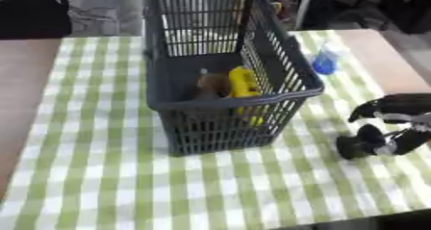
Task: Pick up objects on the table and place them in the box.
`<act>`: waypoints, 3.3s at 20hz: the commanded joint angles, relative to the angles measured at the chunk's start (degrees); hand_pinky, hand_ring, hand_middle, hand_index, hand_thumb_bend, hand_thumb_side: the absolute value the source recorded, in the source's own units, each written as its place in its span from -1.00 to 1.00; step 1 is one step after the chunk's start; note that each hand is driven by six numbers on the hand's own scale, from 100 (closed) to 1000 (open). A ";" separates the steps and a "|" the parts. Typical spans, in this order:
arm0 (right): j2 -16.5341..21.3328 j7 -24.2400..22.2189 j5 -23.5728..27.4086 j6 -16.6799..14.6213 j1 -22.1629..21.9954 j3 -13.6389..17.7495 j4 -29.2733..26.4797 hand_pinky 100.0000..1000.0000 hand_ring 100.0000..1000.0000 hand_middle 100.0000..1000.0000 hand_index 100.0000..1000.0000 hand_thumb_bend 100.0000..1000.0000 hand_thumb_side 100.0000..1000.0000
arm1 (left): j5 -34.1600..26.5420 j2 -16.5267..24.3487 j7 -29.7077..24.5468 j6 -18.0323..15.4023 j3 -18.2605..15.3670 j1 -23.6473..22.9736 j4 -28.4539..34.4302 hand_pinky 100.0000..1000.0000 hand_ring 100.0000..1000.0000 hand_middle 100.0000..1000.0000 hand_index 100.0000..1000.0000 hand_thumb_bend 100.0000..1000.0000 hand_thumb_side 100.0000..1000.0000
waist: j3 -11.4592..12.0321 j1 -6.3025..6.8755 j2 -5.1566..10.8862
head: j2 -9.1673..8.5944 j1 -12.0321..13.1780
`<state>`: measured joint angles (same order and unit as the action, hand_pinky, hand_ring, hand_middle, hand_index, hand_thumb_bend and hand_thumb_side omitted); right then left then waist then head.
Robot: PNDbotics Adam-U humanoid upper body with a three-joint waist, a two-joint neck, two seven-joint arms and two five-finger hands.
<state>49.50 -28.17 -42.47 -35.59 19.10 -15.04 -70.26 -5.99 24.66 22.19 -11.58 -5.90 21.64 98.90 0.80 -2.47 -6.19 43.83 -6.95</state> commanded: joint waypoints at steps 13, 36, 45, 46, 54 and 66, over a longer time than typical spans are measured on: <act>-1.09 7.38 -9.45 -3.46 0.92 1.79 8.00 0.55 0.62 0.55 0.76 -0.47 -0.24 | -0.06 1.25 0.14 -0.13 -0.60 0.77 0.88 -0.13 0.20 0.15 0.47 0.33 0.21 | -0.07 -0.12 -0.20 | 0.29 -0.09; -3.97 36.44 -26.89 -1.08 2.47 1.82 9.22 0.09 0.09 -0.38 -0.16 -0.26 -0.79 | -0.14 1.06 0.18 -0.15 -0.63 0.72 0.89 -0.13 0.20 0.15 0.47 0.32 0.22 | 0.07 -0.01 -0.27 | 0.29 -0.03; -2.81 47.76 -27.32 -0.97 3.80 3.72 7.71 0.05 0.00 -0.42 -0.18 -0.30 -0.88 | -0.14 1.17 0.23 -0.17 -0.74 0.59 0.87 -0.13 0.20 0.15 0.47 0.32 0.22 | 0.04 0.00 -0.18 | 0.29 0.27; -2.46 47.45 -25.68 -1.10 3.89 4.16 7.03 0.02 -0.04 -0.44 -0.20 -0.33 -0.89 | -0.14 1.18 0.23 -0.16 -0.75 0.59 0.86 -0.13 0.20 0.15 0.47 0.32 0.22 | 0.02 0.00 -0.17 | 0.29 0.31; 3.15 38.38 -8.45 0.05 8.48 6.14 -3.48 0.06 -0.03 -0.47 -0.20 -0.38 -0.95 | -0.16 1.30 0.00 -0.16 -0.65 0.53 0.77 -0.13 0.20 0.15 0.47 0.32 0.22 | 0.04 -0.21 0.09 | 0.29 0.39; -0.27 32.30 -8.40 -0.07 25.34 3.94 -0.89 0.12 0.04 -0.43 -0.16 -0.33 -0.98 | -0.36 1.22 -0.52 -0.12 -0.27 0.52 0.60 -0.13 0.20 0.15 0.47 0.32 0.22 | 0.90 -0.18 0.83 | 0.29 0.22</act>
<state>48.81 4.42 -49.94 -35.39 43.08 -11.38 -72.20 -6.13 24.64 21.87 -11.65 -5.88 21.62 98.90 1.74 -2.47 -6.18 43.84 -6.63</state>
